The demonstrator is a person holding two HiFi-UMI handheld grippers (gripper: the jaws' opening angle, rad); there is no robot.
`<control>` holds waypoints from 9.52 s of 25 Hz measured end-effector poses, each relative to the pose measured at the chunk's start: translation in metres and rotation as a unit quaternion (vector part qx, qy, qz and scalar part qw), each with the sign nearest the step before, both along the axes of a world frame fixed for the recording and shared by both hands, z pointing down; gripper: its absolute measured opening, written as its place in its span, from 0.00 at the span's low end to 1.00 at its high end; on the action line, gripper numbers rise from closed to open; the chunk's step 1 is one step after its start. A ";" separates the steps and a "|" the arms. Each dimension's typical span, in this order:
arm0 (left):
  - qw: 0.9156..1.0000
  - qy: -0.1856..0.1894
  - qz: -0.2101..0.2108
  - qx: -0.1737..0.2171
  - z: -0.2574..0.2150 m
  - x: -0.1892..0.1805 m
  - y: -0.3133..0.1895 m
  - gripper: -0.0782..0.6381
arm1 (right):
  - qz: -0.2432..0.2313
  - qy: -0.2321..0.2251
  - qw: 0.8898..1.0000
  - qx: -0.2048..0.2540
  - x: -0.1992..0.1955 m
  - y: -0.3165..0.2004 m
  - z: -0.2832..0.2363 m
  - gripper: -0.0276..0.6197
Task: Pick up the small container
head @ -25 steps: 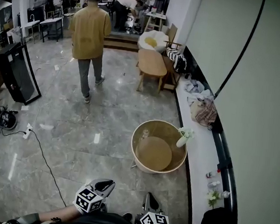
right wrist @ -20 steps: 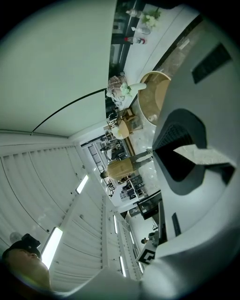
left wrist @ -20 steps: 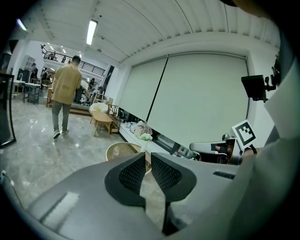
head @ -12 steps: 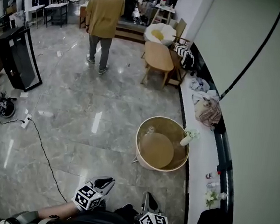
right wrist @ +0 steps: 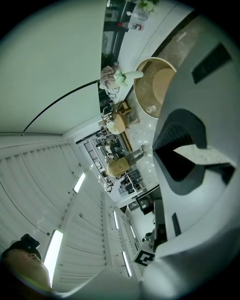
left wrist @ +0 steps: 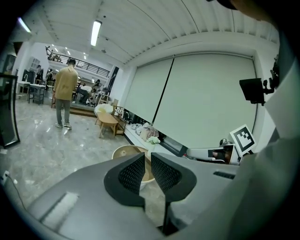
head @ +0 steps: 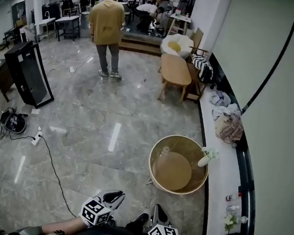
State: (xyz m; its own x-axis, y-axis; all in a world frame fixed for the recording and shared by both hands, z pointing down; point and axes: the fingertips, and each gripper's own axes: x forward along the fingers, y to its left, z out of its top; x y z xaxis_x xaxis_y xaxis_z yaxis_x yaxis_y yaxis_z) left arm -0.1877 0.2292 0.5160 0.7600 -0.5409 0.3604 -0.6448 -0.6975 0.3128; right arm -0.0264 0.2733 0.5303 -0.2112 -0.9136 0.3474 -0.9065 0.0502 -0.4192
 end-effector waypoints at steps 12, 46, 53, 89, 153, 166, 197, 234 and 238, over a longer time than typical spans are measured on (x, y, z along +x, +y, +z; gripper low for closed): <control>0.999 -0.029 -0.038 -0.010 0.005 0.080 -0.060 0.16 | -0.017 -0.035 0.999 0.006 0.092 -0.069 0.009 0.04; 0.994 -0.050 0.090 -0.022 0.052 0.154 -0.371 0.16 | 0.102 -0.002 0.994 -0.039 0.162 -0.326 0.037 0.04; 0.992 -0.065 0.108 0.020 0.085 0.182 -0.428 0.16 | 0.110 0.012 0.993 -0.044 0.181 -0.364 0.058 0.04; 0.949 -0.247 0.190 -0.046 0.467 0.335 -0.483 0.54 | 0.099 -0.074 0.969 -0.215 0.256 -0.359 0.270 0.04; 0.983 -0.086 0.120 -0.111 0.135 0.257 -0.398 0.58 | 0.062 -0.016 0.992 -0.110 0.227 -0.350 0.095 0.04; 0.988 -0.015 0.120 -0.098 0.037 0.244 -0.339 0.58 | 0.073 -0.013 0.997 -0.038 0.220 -0.338 0.021 0.04; 0.988 0.068 0.123 0.070 -0.078 0.242 -0.341 0.58 | 0.066 0.008 0.995 0.081 0.207 -0.352 -0.064 0.04; 0.987 0.061 0.144 0.047 -0.059 0.263 -0.355 0.58 | 0.078 -0.003 0.994 0.083 0.220 -0.357 -0.060 0.04; 0.987 0.057 0.145 0.045 -0.056 0.269 -0.356 0.58 | 0.080 -0.005 0.994 0.080 0.226 -0.359 -0.058 0.04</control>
